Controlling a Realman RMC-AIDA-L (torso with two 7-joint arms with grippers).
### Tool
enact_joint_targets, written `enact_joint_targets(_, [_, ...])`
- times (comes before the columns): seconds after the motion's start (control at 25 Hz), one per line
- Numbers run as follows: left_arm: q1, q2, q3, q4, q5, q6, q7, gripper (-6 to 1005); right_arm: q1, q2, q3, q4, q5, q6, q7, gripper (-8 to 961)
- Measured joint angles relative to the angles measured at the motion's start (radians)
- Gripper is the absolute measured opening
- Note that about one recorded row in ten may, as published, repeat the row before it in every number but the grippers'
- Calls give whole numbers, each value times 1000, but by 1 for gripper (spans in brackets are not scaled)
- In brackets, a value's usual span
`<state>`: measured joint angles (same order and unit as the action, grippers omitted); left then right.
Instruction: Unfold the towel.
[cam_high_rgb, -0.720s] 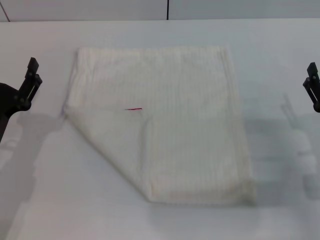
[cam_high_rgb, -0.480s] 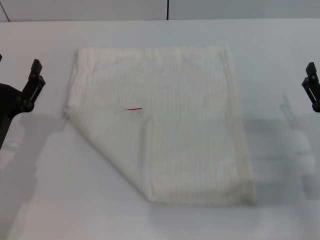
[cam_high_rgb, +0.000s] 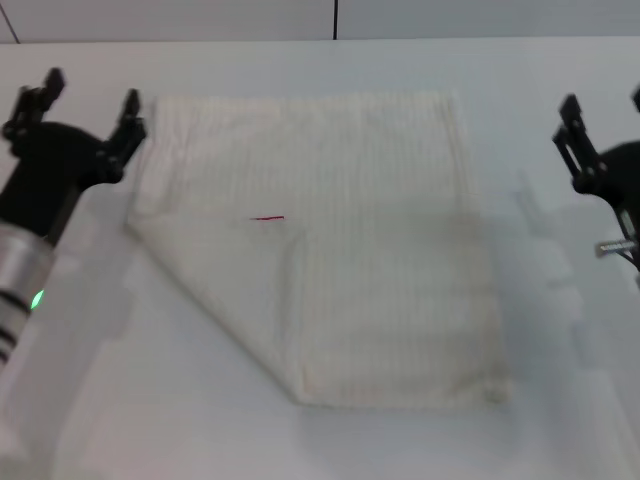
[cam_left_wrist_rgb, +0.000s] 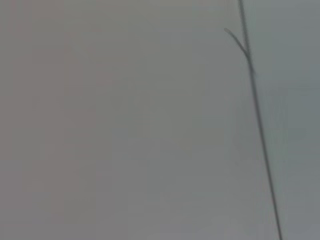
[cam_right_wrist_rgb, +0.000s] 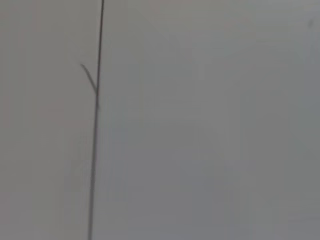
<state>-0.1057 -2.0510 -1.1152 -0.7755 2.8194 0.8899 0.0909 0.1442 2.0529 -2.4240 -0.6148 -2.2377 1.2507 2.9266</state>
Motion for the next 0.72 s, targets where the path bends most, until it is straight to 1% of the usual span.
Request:
enact_joint_targets(0.04, [13,3,-2,-85,9,-106,50,800,-2,-13,3,-49,-3,-35,-16,766])
enact_joint_targets(0.08, [23,6,-5,-158,24,-190,72,799,-8,-30,7,-105,-6,-76,-37,763])
enact_joint_targets(0.12, [31,9,-7,-224,39,-270,87,799,-14,-48,16,-174,-9,-136,-61,760])
enact_joint_targets(0.16, [39,18,-9,-313,56,-373,94,799,-23,-67,34,-249,-12,-207,-85,757])
enact_joint_targets(0.2, [44,34,-9,-410,67,-502,94,799,-30,-78,64,-315,-22,-287,-106,754])
enact_joint_targets(0.24, [43,39,-8,-445,68,-538,94,798,-39,-89,99,-381,-36,-385,-132,751])
enact_joint_targets(0.28, [43,49,-6,-499,70,-607,91,798,-49,-90,164,-455,-63,-507,-152,668])
enact_joint_targets(0.32, [39,61,-5,-563,70,-695,86,798,-56,-88,213,-500,-85,-604,-163,584])
enact_joint_targets(0.36, [36,69,-4,-611,70,-772,81,797,-63,-77,289,-567,-116,-754,-175,501])
enact_joint_targets(0.44, [26,81,-10,-698,67,-925,74,797,-58,-51,418,-656,-151,-999,-184,405])
enact_joint_targets(0.52, [5,82,-25,-768,65,-1085,81,796,-15,-8,576,-715,-177,-1288,-196,308])
enact_joint_targets(0.56, [-11,77,-34,-798,63,-1179,93,796,53,20,716,-736,-194,-1528,-209,260])
enact_joint_targets(0.6, [-27,69,-42,-819,58,-1257,107,796,53,20,716,-736,-194,-1528,-209,240])
enact_joint_targets(0.64, [-41,64,-50,-829,50,-1313,124,795,104,25,782,-733,-198,-1647,-210,220])
enact_joint_targets(0.68, [-71,48,-71,-841,17,-1422,173,795,156,26,838,-721,-202,-1747,-210,200])
enact_joint_targets(0.72, [-82,42,-79,-842,-1,-1460,195,795,219,24,894,-694,-207,-1842,-205,180])
